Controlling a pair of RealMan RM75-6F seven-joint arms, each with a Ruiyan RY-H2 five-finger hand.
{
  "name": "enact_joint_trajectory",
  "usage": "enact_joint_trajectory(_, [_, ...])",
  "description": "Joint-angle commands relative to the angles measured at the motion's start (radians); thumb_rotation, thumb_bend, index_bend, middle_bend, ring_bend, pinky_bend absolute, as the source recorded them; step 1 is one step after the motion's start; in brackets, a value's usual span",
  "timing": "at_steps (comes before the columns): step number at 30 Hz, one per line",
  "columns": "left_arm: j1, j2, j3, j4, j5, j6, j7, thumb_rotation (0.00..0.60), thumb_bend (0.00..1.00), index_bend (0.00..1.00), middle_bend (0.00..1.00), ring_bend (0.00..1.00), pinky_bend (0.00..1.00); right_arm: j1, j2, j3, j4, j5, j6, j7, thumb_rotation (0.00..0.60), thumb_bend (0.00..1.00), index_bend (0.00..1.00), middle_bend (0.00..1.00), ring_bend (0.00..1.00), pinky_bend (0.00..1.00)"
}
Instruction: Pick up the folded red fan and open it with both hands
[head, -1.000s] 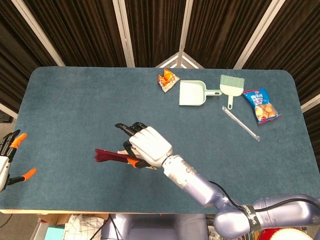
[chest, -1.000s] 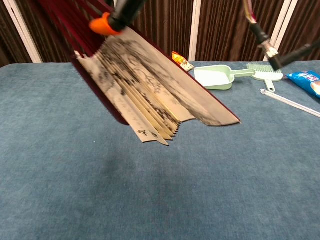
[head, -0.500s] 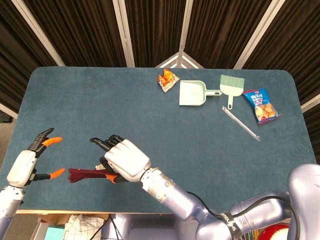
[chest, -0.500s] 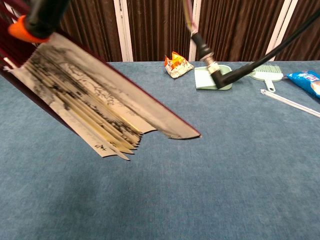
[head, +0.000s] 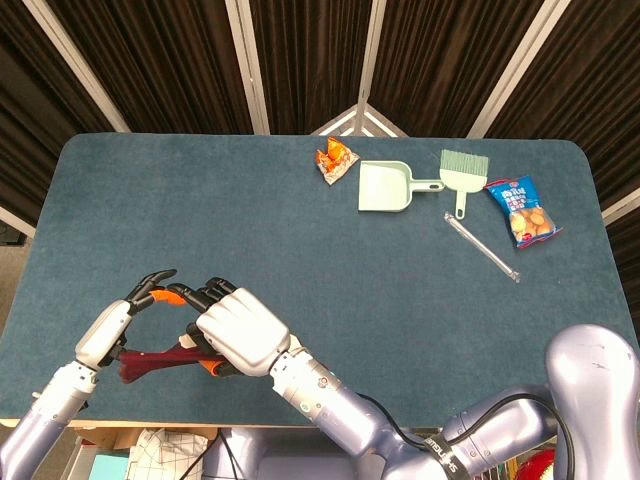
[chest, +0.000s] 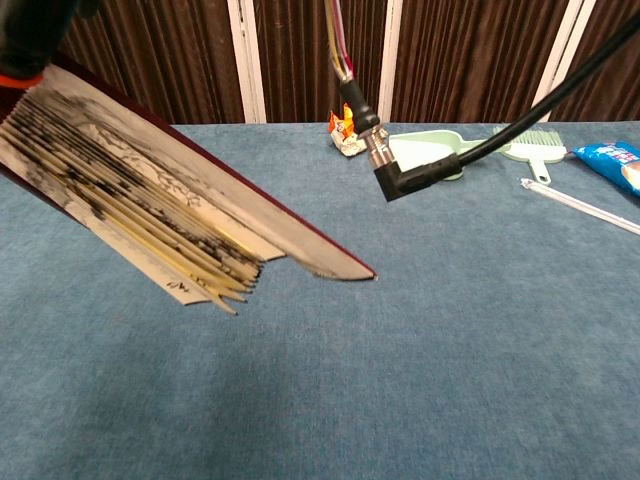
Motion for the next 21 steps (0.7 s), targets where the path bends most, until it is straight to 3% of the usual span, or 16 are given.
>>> enact_joint_trajectory(1, [-0.012,-0.015,-0.002,-0.004,-0.009,-0.016,-0.004,0.6,0.21,0.37,0.07,0.0,0.15,-0.001,0.002,-0.002,-0.002,-0.001,0.002,-0.001,0.6,0.55,0.75,0.12,0.25,0.19])
enact_joint_trajectory(10, [-0.038,-0.043,-0.009,-0.007,-0.033,-0.035,0.004,0.6,0.39,0.5,0.12,0.0,0.15,-0.012,0.015,-0.006,-0.016,-0.01,0.002,0.015,0.6,0.55,0.75,0.12,0.25,0.19])
enact_joint_trajectory(21, [-0.054,-0.039,-0.012,-0.028,-0.057,-0.045,0.021,0.6,0.46,0.59,0.17,0.0,0.15,-0.029,0.046,-0.009,-0.033,-0.017,-0.007,0.036,0.6,0.55,0.75,0.12,0.25,0.19])
